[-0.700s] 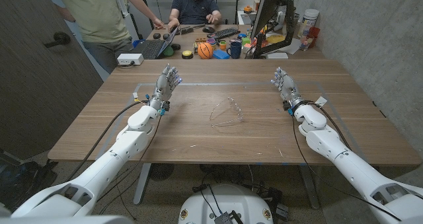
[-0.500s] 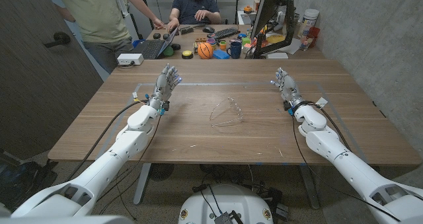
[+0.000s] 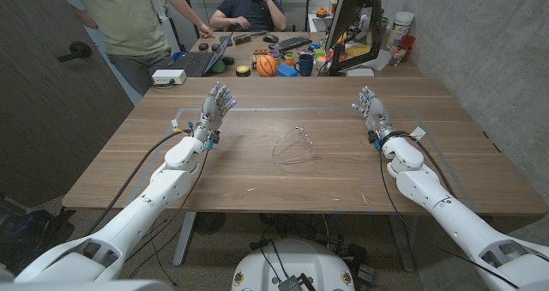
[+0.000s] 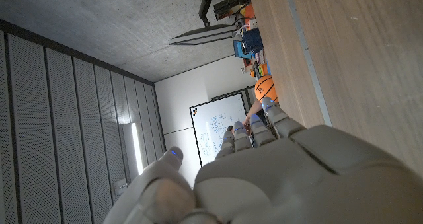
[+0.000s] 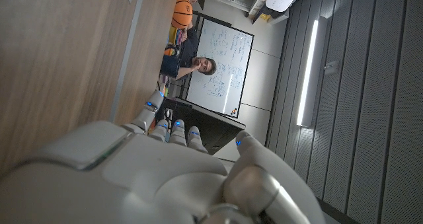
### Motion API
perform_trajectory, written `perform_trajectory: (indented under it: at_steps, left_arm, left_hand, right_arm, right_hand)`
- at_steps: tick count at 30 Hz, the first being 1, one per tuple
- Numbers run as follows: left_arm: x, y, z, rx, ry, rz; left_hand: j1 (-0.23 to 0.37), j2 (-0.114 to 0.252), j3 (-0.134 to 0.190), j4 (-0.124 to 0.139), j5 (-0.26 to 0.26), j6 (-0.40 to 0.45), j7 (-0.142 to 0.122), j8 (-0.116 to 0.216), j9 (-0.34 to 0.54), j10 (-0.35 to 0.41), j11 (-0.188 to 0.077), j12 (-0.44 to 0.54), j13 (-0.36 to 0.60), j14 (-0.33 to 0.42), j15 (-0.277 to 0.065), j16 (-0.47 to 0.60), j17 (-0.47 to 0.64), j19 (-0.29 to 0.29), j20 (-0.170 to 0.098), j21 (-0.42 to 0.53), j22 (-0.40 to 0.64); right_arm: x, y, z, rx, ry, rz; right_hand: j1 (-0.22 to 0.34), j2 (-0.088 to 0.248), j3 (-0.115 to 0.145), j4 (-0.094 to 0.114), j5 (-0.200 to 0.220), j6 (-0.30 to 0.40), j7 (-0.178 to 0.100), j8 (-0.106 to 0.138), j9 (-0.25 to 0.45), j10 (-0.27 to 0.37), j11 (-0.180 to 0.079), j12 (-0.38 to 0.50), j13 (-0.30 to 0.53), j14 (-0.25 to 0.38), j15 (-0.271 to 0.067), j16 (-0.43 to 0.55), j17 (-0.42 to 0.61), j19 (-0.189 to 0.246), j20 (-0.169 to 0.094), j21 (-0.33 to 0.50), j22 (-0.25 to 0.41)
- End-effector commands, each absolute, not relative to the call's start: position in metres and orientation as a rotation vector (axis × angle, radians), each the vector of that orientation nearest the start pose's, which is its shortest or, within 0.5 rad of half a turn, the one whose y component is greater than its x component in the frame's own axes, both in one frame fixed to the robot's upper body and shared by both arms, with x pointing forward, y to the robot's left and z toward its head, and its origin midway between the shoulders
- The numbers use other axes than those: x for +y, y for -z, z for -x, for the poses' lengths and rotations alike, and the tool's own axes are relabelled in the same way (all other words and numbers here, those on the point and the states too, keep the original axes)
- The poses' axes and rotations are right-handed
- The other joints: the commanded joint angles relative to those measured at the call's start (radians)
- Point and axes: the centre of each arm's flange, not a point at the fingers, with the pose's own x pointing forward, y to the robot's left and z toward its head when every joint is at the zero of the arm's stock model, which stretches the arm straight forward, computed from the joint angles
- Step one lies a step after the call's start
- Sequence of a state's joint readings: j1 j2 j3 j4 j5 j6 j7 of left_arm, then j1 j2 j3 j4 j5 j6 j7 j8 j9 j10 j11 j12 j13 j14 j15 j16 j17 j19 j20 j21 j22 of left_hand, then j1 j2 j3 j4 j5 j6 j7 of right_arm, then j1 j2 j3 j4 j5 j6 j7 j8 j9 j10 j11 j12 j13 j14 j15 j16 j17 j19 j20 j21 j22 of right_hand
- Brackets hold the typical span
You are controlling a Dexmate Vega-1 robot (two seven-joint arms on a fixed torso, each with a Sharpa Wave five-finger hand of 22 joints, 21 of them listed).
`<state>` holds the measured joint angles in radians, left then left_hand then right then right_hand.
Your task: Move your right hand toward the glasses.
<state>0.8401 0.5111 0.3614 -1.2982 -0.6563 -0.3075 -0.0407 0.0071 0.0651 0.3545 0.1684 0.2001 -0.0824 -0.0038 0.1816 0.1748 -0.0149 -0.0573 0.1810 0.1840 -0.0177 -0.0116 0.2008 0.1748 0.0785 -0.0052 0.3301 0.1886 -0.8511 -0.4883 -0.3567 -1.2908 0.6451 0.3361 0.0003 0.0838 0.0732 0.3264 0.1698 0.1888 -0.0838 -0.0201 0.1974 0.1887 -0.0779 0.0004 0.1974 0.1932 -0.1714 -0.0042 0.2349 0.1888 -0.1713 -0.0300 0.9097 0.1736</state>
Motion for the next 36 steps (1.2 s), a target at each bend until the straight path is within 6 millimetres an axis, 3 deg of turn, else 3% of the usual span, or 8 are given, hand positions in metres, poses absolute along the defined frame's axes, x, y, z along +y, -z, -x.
perform_trajectory:
  at_steps: [1, 21, 32, 36]
  left_arm:
    - [0.296, 0.025, -0.652, -0.612, 0.208, 0.048]
    - [0.297, 0.025, -0.654, -0.614, 0.213, 0.049]
    - [0.296, 0.024, -0.655, -0.616, 0.218, 0.051]
    - [0.296, 0.024, -0.655, -0.617, 0.219, 0.050]
  left_hand:
    - [0.000, 0.040, -0.002, 0.001, 0.009, -0.007, -0.001, 0.007, 0.005, -0.003, -0.008, 0.005, 0.002, -0.011, -0.001, 0.005, 0.006, 0.008, -0.003, -0.001, 0.002]
    - [0.000, 0.040, -0.008, 0.001, 0.010, -0.007, -0.002, 0.007, 0.005, -0.004, -0.007, 0.005, 0.002, -0.011, -0.001, 0.005, 0.006, 0.009, -0.003, -0.005, 0.002]
    - [0.000, 0.039, -0.012, 0.001, 0.011, -0.007, -0.003, 0.006, 0.005, -0.003, -0.008, 0.005, 0.002, -0.011, 0.000, 0.005, 0.006, 0.009, -0.002, -0.008, 0.002]
    - [0.000, 0.039, -0.013, 0.001, 0.012, -0.007, -0.002, 0.006, 0.005, -0.004, -0.007, 0.005, 0.002, -0.011, 0.000, 0.004, 0.006, 0.010, -0.002, -0.009, 0.002]
  right_arm:
    - [-0.286, 0.018, -0.640, -0.693, -0.161, -0.014]
    - [-0.250, -0.025, -0.587, -0.918, -0.115, 0.265]
    - [-0.233, -0.036, -0.569, -0.990, -0.065, 0.441]
    - [-0.226, -0.038, -0.564, -1.005, -0.054, 0.504]
  right_hand:
    - [-0.031, -0.025, -0.027, 0.000, 0.007, 0.012, -0.019, 0.007, 0.002, 0.015, 0.009, 0.008, 0.001, -0.001, 0.001, 0.004, 0.003, -0.102, 0.015, -0.011, 0.002]
    - [-0.053, -0.056, -0.061, -0.009, 0.017, 0.036, -0.039, 0.008, 0.000, 0.020, 0.016, 0.006, 0.000, -0.015, 0.002, -0.006, -0.001, -0.132, 0.028, -0.040, 0.000]
    - [-0.051, -0.060, -0.071, -0.017, 0.023, 0.034, -0.061, 0.003, 0.000, 0.007, 0.015, -0.001, 0.000, -0.033, 0.007, -0.017, -0.004, -0.151, 0.039, -0.060, 0.000]
    - [-0.048, -0.060, -0.075, -0.021, 0.027, 0.038, -0.069, 0.002, -0.001, 0.037, 0.020, 0.010, -0.001, -0.034, 0.012, -0.019, -0.006, -0.153, 0.043, -0.068, 0.000]
